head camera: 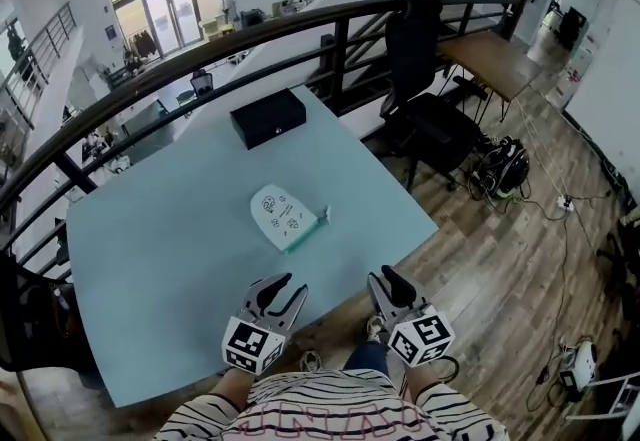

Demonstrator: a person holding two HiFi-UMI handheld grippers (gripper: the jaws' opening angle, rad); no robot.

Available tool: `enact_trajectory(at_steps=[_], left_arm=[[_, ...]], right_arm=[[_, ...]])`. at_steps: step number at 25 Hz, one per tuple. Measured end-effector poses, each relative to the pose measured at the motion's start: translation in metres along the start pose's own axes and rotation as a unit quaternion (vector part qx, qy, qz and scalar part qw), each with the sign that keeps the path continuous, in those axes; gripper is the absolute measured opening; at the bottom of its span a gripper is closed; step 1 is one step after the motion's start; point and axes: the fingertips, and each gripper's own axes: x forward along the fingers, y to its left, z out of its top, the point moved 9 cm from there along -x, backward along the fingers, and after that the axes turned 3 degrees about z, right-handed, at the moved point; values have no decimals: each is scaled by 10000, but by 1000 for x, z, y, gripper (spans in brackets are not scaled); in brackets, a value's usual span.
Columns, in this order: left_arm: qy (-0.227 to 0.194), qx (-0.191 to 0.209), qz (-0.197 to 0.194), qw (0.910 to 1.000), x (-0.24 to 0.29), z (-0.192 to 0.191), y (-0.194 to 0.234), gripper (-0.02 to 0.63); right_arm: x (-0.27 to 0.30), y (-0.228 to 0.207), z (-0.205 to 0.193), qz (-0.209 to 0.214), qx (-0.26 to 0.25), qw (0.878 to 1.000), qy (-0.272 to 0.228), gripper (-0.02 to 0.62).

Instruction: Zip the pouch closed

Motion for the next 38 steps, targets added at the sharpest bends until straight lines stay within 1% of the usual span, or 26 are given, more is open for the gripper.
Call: enact_trajectory(at_steps=[4,9,13,17,23,26,28,34,38], left_arm=[[33,-92,311,9995,12,-5,9,114],[-21,-249,950,9952,31,-7,17,114],[37,-422,1440,9887,44,-6,18,114],[82,-515,1894,9805,54,-5,17,114],[142,-614,2413,9684,77,-12,10,114],[183,-676,2654,9616,88,-16,6,114],[215,-713,2778,9577,96,-19,3,114],[400,-782,3023,9492,117,-33,-8,114],[606,-774,3073,9465,131,-42,-14,114]], right_arm=[[29,-20,-1,357,-16,9992,183,117],[68,-53,3,1008,-175,9937,456,117],[99,-78,12,1483,-330,9863,646,117],[129,-95,20,1948,-584,9759,786,117],[166,-124,21,2499,-815,9600,964,117],[182,-134,17,2780,-929,9502,1056,117],[195,-141,12,2984,-1040,9415,1175,117],[228,-159,-3,3543,-1574,9076,1612,117],[243,-164,-10,3824,-1815,8881,1792,117]])
